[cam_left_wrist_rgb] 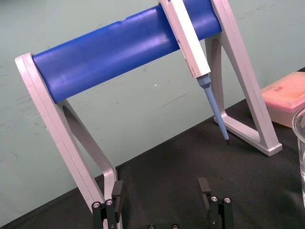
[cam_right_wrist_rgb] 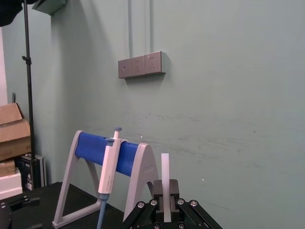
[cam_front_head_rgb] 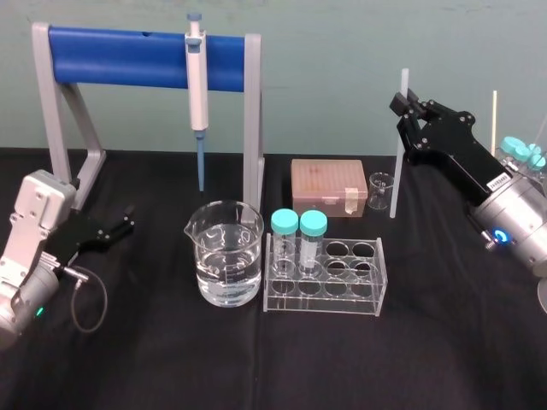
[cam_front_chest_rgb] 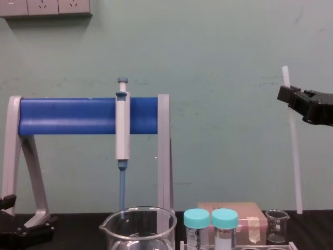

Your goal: Pick up the stirring rod with one hand, then place it down.

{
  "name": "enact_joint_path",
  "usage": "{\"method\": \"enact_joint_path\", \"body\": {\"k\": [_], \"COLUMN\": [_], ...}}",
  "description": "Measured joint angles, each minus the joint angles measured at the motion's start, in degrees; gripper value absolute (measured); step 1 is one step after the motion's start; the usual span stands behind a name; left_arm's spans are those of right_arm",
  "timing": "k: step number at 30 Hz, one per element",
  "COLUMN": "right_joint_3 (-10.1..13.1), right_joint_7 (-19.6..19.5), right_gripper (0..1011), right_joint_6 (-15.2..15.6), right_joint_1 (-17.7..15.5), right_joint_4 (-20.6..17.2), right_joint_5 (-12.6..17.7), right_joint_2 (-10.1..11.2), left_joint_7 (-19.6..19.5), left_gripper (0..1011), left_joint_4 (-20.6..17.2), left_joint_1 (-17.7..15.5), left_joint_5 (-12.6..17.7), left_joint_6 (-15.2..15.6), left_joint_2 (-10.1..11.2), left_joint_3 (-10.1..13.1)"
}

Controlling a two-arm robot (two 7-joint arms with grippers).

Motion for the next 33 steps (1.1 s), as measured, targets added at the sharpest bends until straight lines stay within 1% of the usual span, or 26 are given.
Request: {"method": "enact_joint_path", "body": {"k": [33], "right_joint_3": [-0.4], "right_joint_7": [0.0], "right_gripper": [70], "right_joint_6": [0.4], "right_joint_1": [-0.3], "right_joint_4": [-0.6], "right_joint_5": [0.0], "right_joint_2": [-0.1], "left_joint_7": [0.0], "left_gripper": [1000], "left_joint_4": [0.0], "left_joint_1": [0.0], "left_joint_5": [0.0], "left_joint_6": [0.0], "left_joint_2": [0.0], "left_joint_3": [0.0]}}
